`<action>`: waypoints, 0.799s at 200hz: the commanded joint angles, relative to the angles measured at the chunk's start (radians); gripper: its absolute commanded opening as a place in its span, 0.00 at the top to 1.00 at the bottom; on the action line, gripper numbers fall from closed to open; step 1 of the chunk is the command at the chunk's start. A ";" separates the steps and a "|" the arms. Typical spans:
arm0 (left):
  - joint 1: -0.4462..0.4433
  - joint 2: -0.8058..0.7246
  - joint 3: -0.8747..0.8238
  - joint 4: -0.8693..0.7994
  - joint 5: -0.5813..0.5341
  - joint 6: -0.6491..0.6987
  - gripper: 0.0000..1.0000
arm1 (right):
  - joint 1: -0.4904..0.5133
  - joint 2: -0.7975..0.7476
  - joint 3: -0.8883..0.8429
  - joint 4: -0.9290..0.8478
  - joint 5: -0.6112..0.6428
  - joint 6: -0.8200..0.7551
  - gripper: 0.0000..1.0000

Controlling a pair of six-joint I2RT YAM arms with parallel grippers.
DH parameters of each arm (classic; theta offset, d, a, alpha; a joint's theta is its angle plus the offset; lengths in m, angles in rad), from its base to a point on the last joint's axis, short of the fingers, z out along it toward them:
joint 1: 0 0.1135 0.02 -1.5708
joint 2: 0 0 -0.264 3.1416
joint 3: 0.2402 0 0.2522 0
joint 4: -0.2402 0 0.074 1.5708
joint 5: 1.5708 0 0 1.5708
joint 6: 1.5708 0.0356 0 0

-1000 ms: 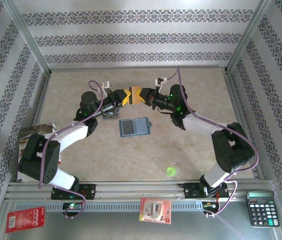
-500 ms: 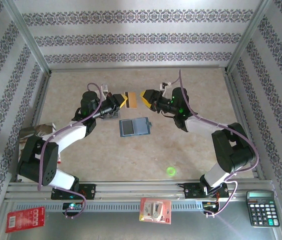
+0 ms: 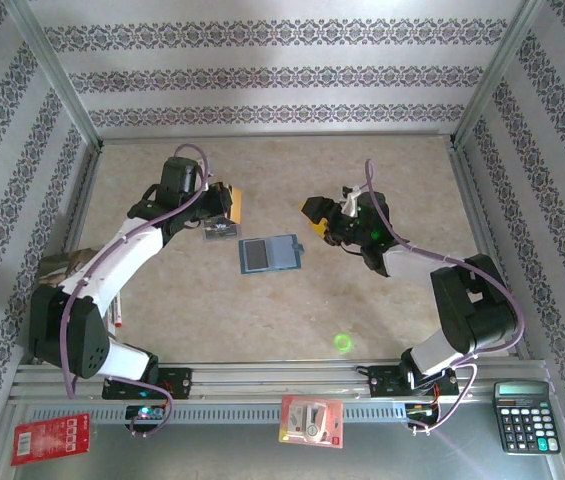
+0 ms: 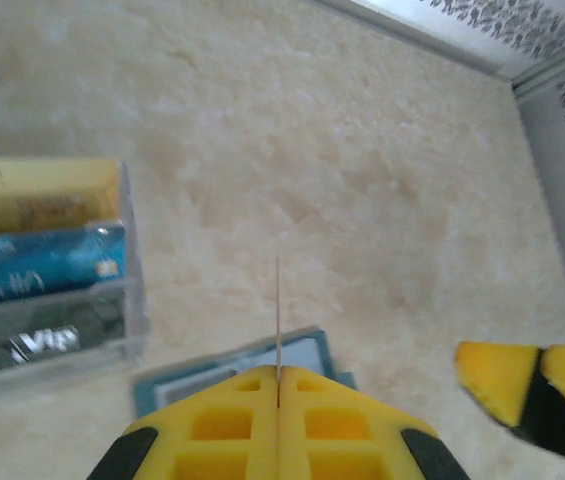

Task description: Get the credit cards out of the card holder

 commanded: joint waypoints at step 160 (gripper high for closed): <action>0.067 0.297 0.434 -0.499 0.078 1.376 1.00 | -0.141 -0.036 -0.051 -0.022 -0.123 -0.159 0.02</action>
